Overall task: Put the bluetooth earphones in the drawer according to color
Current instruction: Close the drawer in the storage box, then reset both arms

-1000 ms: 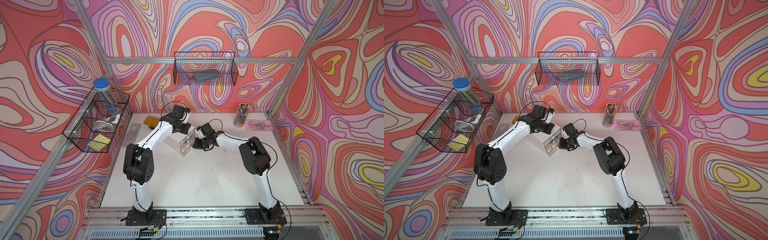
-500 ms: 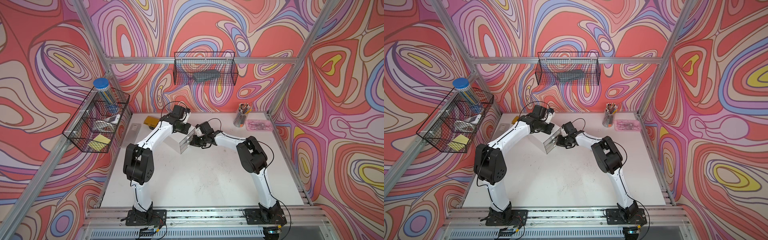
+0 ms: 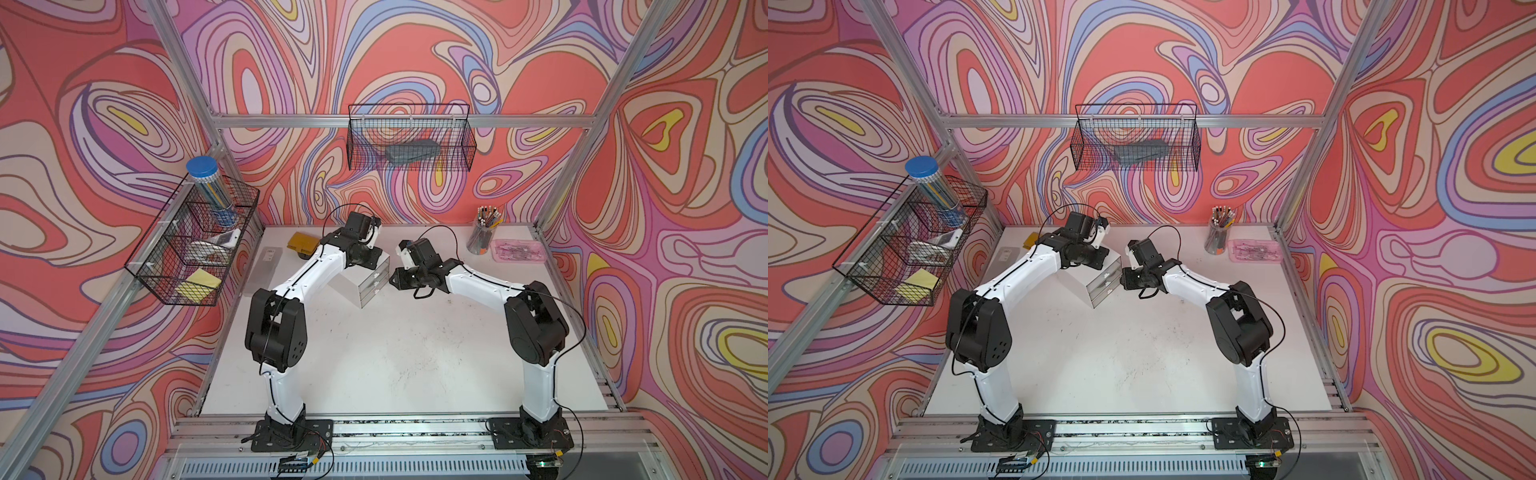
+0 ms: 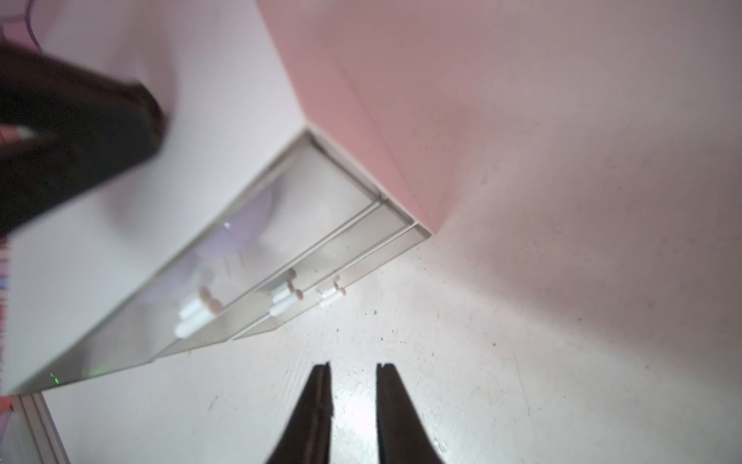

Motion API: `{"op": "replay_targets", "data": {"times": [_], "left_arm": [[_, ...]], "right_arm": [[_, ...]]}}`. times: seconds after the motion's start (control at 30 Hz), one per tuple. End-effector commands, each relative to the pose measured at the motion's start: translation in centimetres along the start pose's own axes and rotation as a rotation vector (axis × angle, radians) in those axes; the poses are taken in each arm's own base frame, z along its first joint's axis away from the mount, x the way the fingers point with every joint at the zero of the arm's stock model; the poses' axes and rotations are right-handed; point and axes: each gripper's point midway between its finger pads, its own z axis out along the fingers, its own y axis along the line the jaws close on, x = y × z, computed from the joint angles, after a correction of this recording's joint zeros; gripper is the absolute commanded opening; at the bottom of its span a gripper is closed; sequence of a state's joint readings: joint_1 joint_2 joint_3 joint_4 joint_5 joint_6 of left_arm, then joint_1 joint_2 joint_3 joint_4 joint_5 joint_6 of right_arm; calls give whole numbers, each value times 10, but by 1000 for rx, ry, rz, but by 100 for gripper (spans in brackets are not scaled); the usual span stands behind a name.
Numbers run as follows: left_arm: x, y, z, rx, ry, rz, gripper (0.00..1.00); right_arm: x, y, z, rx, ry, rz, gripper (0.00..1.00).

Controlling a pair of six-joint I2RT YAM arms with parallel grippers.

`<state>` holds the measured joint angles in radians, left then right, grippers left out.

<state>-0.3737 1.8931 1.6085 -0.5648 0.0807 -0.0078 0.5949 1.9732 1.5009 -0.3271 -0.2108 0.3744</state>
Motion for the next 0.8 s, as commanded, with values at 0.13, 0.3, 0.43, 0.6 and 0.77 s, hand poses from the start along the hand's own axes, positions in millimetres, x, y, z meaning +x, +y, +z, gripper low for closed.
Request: {"op": "replay_targets", "data": {"times": [0.13, 0.3, 0.43, 0.6, 0.77], "left_arm": [[126, 25, 8, -168, 387, -29, 0], [91, 38, -26, -247, 152, -48, 62], [80, 50, -47, -321, 52, -66, 99], [81, 76, -63, -484, -47, -134, 99], [93, 103, -74, -615, -176, -229, 99]], "right_arm": [[-16, -38, -36, 157, -58, -52, 98], [-24, -73, -58, 263, -89, -45, 98], [-28, -107, -78, 370, -118, -28, 98], [-30, -145, -105, 490, -185, -37, 98], [-20, -184, -121, 611, -218, -44, 98]]}}
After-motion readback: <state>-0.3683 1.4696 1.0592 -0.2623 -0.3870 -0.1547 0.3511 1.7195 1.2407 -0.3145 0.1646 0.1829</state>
